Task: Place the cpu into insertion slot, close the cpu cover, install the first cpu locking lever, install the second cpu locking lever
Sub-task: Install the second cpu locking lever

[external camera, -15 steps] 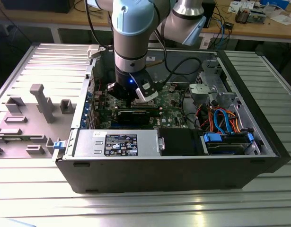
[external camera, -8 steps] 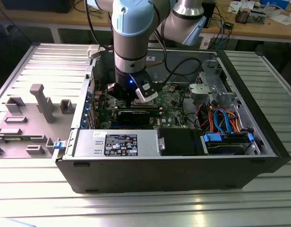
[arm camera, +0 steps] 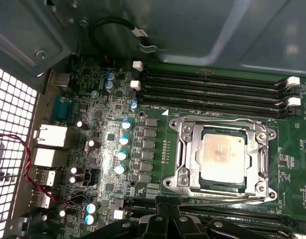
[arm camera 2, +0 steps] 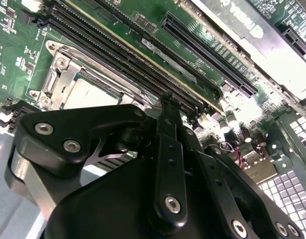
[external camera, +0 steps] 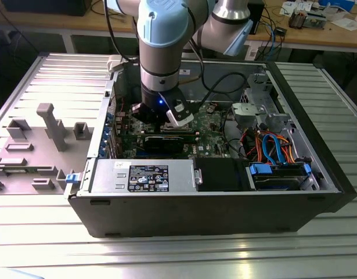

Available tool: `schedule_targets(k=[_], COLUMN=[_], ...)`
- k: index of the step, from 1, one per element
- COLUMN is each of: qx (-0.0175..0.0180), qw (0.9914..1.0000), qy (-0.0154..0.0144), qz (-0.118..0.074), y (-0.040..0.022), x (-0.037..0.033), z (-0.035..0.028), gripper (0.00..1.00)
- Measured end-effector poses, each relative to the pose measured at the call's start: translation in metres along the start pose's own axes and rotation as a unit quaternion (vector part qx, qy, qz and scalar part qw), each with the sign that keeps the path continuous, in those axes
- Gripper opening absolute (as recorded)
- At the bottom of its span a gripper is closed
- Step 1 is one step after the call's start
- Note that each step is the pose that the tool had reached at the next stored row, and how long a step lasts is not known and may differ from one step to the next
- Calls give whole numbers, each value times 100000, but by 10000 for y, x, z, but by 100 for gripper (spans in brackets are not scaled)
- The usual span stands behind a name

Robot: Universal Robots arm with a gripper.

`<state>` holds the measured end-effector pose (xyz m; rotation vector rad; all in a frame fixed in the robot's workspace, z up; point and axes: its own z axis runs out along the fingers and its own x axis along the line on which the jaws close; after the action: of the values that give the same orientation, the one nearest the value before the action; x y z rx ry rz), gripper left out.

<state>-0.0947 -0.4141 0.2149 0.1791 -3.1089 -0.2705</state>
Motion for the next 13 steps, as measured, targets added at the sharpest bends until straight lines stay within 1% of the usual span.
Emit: schedule_targets(k=[6,8,10,13], qx=[20,14,14,16], qw=[99999,99999,99998,99998], qy=[94,95,102,114], qz=[-523,-538,-587,-624], y=[1,14,44,61], x=[-1,-3,-7,-10], z=[56,65,84,106], gripper=[11,11,11,11])
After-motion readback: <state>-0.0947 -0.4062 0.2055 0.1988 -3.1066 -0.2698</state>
